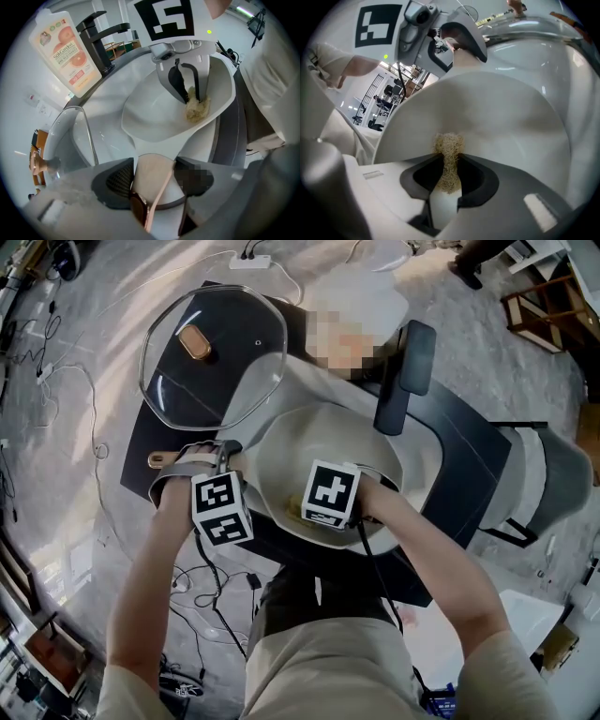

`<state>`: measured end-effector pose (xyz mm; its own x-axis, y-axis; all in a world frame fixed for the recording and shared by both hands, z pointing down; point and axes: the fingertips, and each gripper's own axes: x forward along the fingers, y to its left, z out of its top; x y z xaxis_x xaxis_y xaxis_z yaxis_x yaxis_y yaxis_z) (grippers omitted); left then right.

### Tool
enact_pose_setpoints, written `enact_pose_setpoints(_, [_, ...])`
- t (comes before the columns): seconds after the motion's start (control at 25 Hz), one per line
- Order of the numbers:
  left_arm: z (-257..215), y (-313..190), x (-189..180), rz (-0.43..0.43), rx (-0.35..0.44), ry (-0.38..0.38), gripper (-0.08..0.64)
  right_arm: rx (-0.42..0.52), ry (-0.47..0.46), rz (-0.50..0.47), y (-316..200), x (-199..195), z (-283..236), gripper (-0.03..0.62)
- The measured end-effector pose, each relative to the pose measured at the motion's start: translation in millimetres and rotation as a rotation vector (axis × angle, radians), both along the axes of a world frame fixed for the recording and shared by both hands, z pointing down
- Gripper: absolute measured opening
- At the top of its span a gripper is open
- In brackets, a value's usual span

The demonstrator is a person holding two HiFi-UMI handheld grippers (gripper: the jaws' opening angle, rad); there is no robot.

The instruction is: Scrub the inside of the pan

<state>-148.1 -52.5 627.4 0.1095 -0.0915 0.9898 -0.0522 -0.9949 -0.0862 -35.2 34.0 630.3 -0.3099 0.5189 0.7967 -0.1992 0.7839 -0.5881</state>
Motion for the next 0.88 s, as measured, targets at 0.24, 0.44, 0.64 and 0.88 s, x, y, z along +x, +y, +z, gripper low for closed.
enact_pose_setpoints(0.24, [0.9,-0.2,0.0,0.003,0.001,0.003,0.276,0.240,-0.014,0.087,-48.2,-26.0,26.3,0.100])
enact_pose_setpoints(0.44, [0.6,-0.3,-0.4,0.002,-0.001,-0.006,0.276,0.424,0.123,0.037,-89.4,-9.0,56.6,0.098])
enact_pose_setpoints(0.64, [0.8,-0.9,-1.0,-0.002,0.013,-0.020,0.276,0.582,0.301,-0.115,-116.9,40.4,83.7,0.098])
enact_pose_setpoints(0.88, [3.4,-0.7,1.5,0.001,-0.003,-0.022,0.278,0.521,0.445,-0.177,-98.9,97.9,82.2,0.098])
